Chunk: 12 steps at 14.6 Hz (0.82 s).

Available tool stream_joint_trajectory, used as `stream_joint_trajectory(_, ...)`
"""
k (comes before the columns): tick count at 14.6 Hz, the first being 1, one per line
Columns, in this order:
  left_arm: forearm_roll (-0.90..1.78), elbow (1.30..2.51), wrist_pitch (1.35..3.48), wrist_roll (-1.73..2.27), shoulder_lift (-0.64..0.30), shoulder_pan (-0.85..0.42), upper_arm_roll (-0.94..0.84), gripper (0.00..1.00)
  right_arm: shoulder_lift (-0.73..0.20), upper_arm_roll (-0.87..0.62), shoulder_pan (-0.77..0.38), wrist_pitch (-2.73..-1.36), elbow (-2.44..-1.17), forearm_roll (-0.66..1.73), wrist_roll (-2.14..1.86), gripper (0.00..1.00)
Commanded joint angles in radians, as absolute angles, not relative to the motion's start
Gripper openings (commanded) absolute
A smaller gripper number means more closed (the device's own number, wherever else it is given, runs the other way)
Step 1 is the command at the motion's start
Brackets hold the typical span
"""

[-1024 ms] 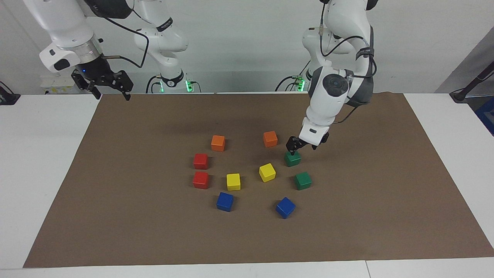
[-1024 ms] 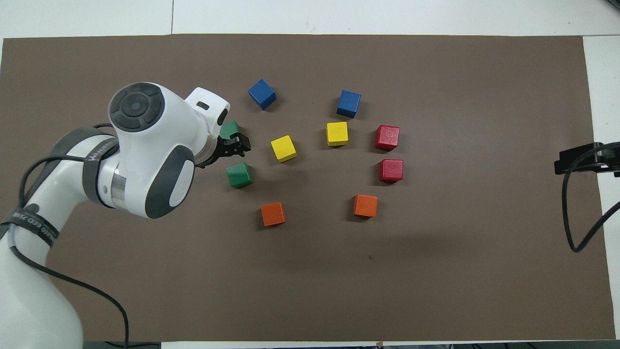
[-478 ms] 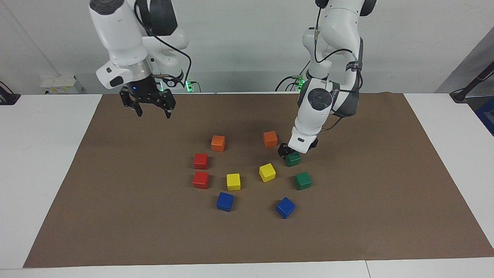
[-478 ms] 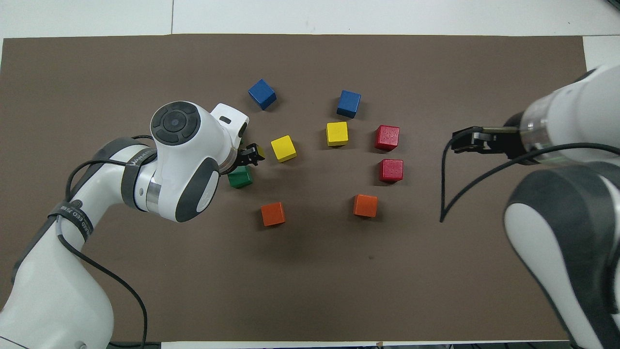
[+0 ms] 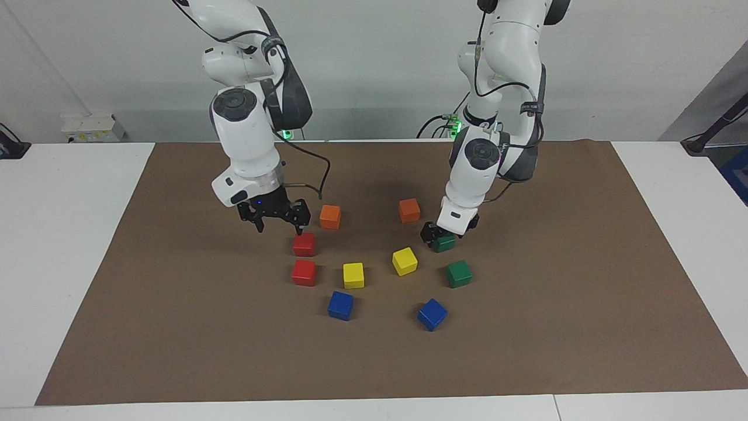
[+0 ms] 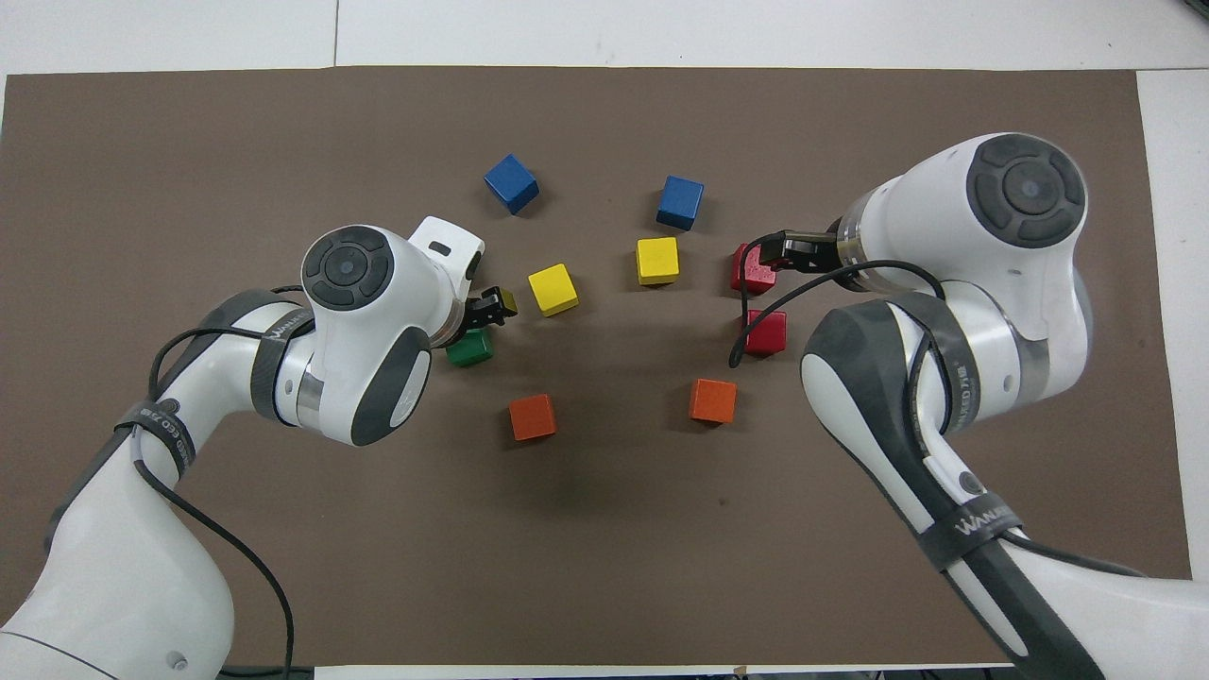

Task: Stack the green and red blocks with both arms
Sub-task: 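Grasp a green cube with the left gripper while the right gripper grasps red, then carry the green cube to the table edge while the right gripper lifts red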

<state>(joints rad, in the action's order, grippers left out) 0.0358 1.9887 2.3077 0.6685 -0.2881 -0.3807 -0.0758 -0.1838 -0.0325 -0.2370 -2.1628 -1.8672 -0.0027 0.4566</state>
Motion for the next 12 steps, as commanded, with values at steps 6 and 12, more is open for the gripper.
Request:
stream_joint_trajectory(6, 0.012, 2.000, 2.336, 0.686, -0.313, -0.399, -0.061, 0.56, -0.173, -0.031, -0.278, -2.338, -2.049, 0.011, 0.581, 1.00)
stream_joint_trajectory(12, 0.009, 1.988, 2.306, 0.675, -0.305, -0.390, -0.061, 0.00, -0.167, -0.031, -0.279, -2.433, -2.152, 0.011, 0.580, 1.00)
